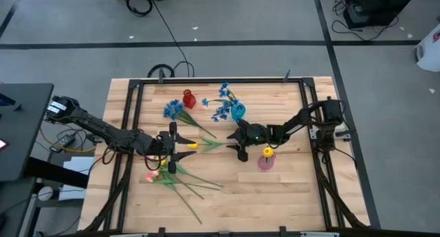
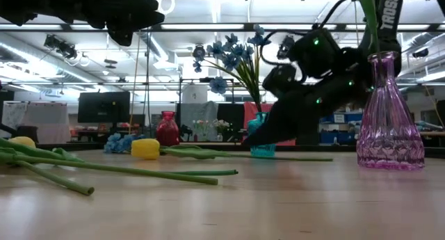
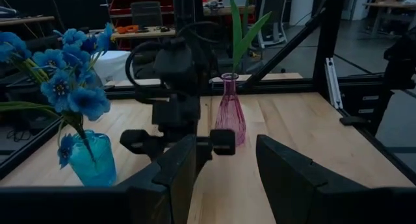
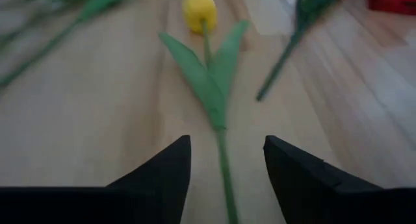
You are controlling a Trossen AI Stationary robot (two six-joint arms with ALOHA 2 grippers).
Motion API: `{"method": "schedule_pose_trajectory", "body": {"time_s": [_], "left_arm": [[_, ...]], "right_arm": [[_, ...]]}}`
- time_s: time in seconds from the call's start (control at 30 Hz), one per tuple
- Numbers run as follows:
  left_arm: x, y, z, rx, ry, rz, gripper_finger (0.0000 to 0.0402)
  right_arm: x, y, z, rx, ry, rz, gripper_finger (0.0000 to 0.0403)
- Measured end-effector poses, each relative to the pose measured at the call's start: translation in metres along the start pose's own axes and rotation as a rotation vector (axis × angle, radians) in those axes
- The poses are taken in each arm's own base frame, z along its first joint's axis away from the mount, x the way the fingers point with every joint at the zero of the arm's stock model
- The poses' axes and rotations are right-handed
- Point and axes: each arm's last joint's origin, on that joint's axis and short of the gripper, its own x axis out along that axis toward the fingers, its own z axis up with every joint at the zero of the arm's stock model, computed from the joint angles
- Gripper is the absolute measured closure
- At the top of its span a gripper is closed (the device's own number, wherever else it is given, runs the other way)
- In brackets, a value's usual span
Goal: Sort flowers into vase by color
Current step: Put the top yellow tulip into the violet flower vase
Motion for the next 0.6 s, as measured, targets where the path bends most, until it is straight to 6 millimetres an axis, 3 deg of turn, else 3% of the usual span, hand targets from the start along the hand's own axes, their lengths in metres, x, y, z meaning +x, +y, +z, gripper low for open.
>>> {"method": "schedule_pose_trajectory", "body": {"time_s": [0.3,0.43,0.6], "left_arm": [[0.0,0.0,0.0,-0.003,0.004,-0.002,0.0234],[-0.001,-0.002,0.0,-0.009,0.003,-0.025,0.0234],[-0.002,-0.006,0.0,-0.008,0.002,-0.044,0.0234]], "right_arm": [[0.015,-0.001,-0.014,0.021,0.042,-0.008,0.021],[0.015,0.001,-0.016,0.024,0.053,-0.017,0.0261],[0.015,0.004,-0.019,0.003,0.089,-0.031,0.0362]]}}
